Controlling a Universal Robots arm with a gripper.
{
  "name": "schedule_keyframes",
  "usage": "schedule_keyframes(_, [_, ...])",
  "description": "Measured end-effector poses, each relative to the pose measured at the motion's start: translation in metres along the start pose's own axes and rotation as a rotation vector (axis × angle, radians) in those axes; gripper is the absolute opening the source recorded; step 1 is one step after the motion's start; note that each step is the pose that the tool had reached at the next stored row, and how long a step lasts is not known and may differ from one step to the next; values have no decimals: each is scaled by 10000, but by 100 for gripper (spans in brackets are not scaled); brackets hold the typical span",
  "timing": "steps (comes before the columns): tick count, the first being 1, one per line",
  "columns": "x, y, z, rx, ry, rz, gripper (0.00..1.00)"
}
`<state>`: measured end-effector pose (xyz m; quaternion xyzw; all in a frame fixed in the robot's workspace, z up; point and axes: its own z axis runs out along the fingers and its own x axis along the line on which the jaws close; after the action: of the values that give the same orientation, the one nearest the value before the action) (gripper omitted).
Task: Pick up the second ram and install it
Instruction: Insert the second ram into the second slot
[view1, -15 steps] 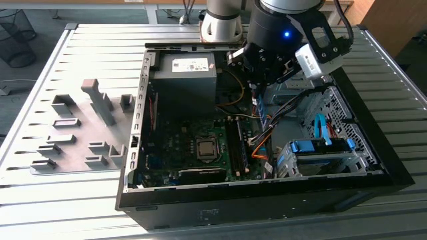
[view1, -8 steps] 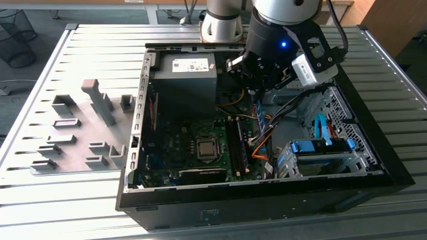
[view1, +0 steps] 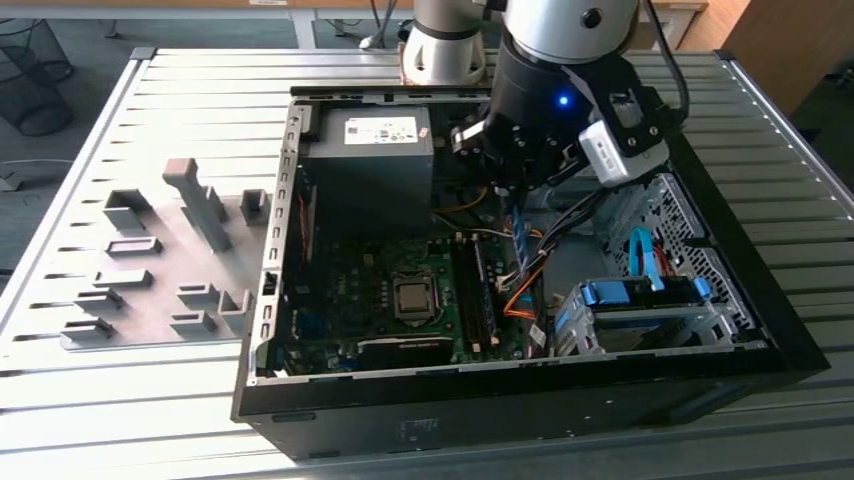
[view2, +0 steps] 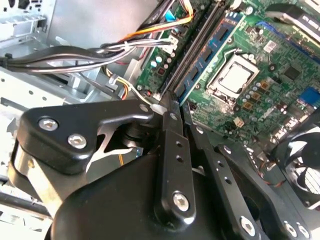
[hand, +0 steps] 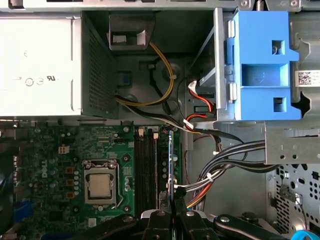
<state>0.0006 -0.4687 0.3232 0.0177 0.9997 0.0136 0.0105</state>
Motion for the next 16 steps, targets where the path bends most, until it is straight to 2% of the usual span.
schedule_keyframes(10, [1, -2, 87, 5, 0, -1, 14])
schedule_keyframes(16, [2, -2, 94, 5, 0, -1, 14])
